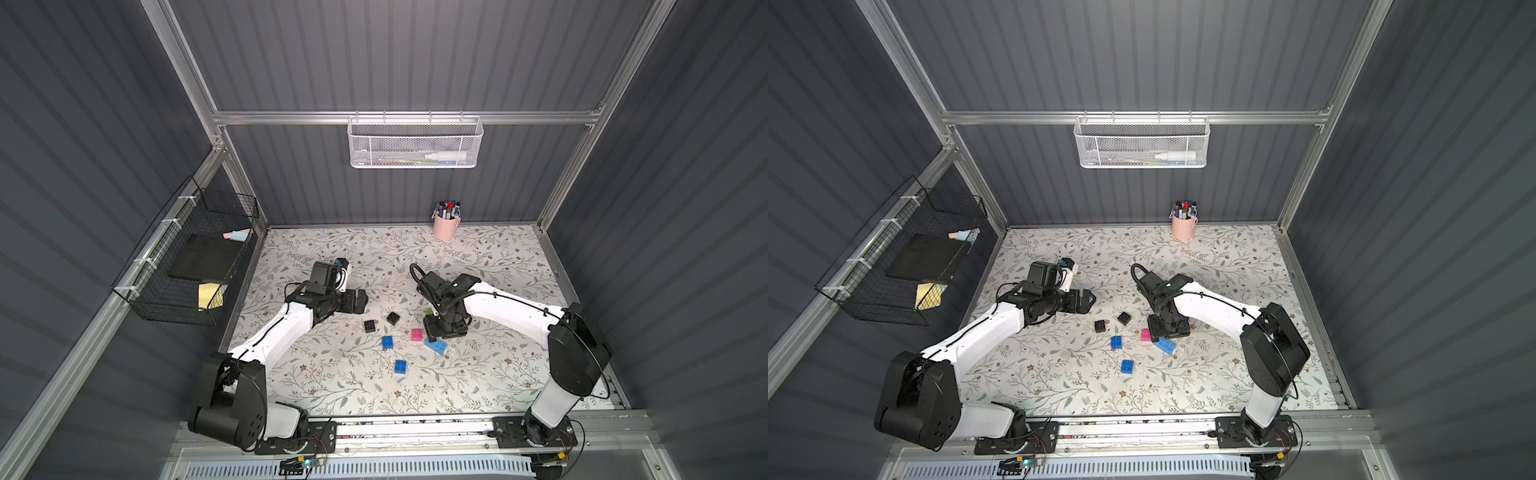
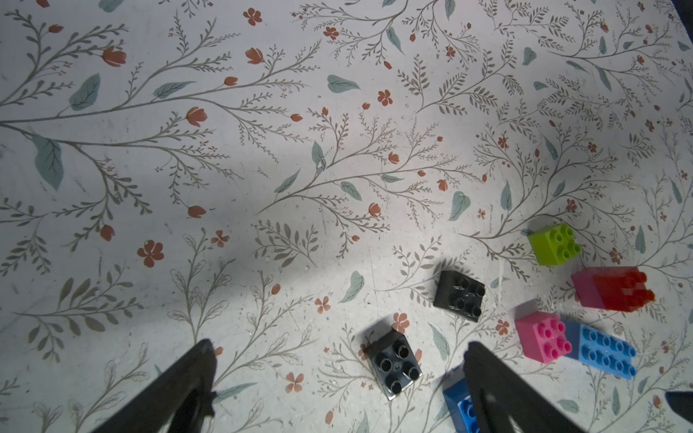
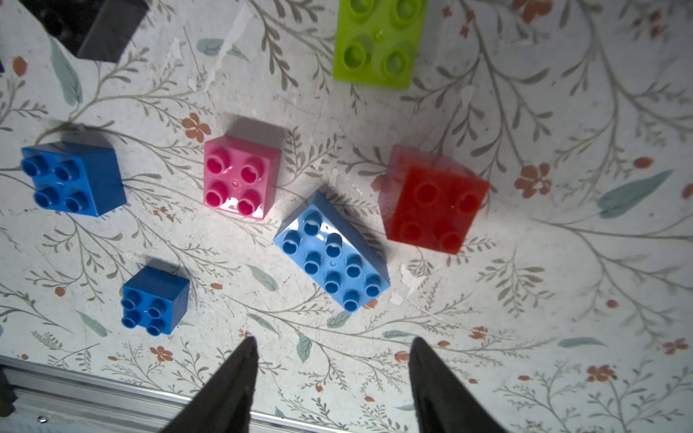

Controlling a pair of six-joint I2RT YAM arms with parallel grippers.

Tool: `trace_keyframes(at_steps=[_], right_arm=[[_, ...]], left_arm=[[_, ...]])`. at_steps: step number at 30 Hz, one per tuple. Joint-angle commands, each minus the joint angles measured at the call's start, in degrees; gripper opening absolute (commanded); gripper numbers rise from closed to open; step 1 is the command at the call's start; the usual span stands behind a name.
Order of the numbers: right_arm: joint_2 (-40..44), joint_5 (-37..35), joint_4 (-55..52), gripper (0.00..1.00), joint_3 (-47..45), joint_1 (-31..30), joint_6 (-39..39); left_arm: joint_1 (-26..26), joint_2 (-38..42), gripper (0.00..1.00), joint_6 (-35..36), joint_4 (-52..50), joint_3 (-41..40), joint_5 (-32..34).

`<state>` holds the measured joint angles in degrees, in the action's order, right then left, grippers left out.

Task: Assemble the number 4 with lego
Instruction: Assemble the lego brick with the lego brick, then pick up the lego brick from the center of the board.

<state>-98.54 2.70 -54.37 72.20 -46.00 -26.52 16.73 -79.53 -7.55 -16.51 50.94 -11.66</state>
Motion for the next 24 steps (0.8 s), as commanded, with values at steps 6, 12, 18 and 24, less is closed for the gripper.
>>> trace_keyframes(at_steps=[6,12,18,24], right_arm=[[-4.1,1.4,-0.8,0.7,6.4,-1.7,0.3],[-10.2,1.6,-3.2,0.67,12.9,-2.5,-1.3],[-14.7,1.5,-3.6,0.62,15.8,-2.5,-3.0],[-17.4,2.5,-2.3,0.58,16.7,-2.7,-5.1]], left_arm=[[0.1,1.0,0.99,-0.2,-0.1,0.1,-0.1],[0.1,2.1,0.99,0.1,-1.2,-0.2,0.1],[0.1,3.0,0.99,0.1,-1.9,-0.5,0.1],[0.1,3.2,0.99,0.5,-2.7,-0.6,0.1]])
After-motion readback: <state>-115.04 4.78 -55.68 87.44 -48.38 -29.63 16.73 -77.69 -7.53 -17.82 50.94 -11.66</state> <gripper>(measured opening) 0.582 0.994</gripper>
